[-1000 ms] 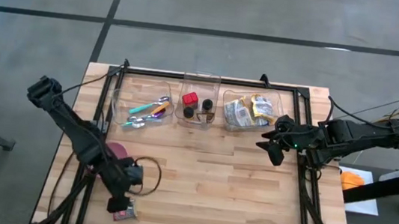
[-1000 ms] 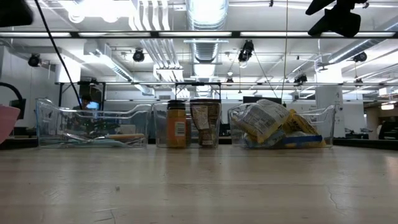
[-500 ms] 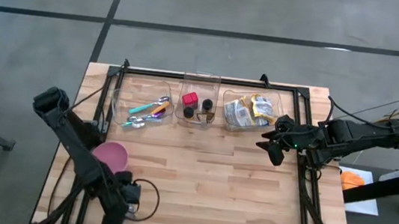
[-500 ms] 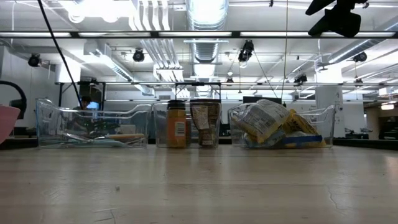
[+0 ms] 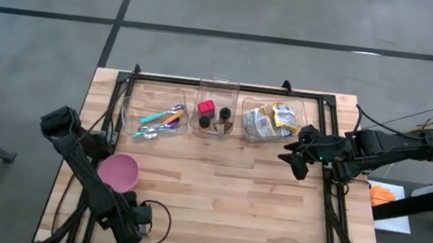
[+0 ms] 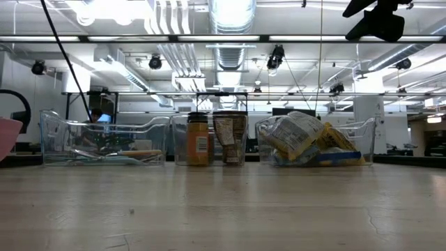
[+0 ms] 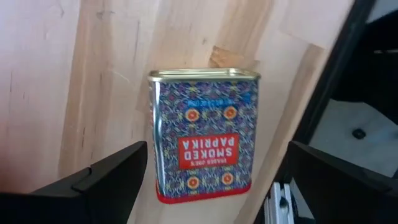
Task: Pick & Place Food Item
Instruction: Put the red seasoning can into the middle transparent bin
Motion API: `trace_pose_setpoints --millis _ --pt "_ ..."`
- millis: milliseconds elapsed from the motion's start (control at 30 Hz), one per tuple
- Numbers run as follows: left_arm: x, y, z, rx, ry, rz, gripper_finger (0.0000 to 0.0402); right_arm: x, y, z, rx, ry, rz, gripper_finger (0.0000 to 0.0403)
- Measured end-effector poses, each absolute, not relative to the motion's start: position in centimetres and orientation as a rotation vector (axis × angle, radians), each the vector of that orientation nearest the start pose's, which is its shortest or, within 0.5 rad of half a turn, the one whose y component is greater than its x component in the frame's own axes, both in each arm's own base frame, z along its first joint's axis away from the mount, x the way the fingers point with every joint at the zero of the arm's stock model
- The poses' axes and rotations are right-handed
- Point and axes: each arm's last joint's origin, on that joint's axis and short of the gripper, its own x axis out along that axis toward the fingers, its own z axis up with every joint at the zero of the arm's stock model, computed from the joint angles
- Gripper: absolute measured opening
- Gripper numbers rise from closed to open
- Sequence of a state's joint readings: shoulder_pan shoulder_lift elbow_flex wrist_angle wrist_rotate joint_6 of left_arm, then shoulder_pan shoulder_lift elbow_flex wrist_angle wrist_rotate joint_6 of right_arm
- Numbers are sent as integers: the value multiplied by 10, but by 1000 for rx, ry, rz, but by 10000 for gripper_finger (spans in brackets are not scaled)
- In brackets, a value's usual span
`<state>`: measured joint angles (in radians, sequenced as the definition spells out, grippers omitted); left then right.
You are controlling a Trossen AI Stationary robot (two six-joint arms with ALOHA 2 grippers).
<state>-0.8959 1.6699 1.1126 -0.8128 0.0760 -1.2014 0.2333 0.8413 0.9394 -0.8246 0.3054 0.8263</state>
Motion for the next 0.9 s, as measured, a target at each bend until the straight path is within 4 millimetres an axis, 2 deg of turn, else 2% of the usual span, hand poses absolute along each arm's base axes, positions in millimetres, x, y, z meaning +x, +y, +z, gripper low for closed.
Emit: trace_pose_setpoints --millis 200,900 --pt "190 -239 186 -402 1503 127 391 151 27 321 599 623 -349 228" --pt "196 -246 187 -454 1450 67 391 151 28 320 606 634 -332 228"
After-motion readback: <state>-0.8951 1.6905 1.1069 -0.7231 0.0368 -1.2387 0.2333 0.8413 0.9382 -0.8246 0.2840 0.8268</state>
